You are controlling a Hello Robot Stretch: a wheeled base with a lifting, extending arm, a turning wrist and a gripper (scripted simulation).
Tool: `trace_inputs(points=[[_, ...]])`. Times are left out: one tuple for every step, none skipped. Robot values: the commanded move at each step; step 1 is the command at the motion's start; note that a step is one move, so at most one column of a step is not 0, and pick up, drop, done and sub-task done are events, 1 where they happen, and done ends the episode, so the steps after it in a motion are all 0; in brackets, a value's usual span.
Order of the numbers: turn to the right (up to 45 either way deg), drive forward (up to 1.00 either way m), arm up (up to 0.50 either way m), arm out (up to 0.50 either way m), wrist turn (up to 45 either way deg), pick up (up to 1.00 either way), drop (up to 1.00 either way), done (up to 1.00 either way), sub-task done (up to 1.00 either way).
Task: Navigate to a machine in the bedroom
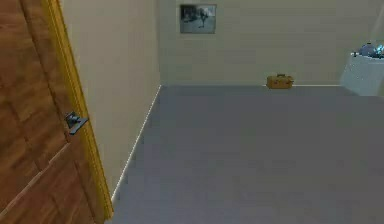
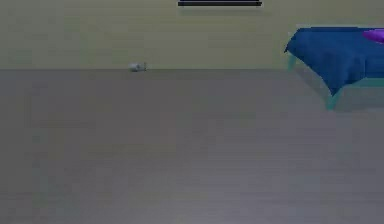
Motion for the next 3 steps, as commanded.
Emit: trace_inputs(points=[[-45.0,0.0,0.0,0.0,0.0,0.0,0.0,0.0,0.0],[-45.0,0.0,0.0,0.0,0.0,0.0,0.0,0.0,0.0],[-45.0,0.0,0.0,0.0,0.0,0.0,0.0,0.0,0.0]])
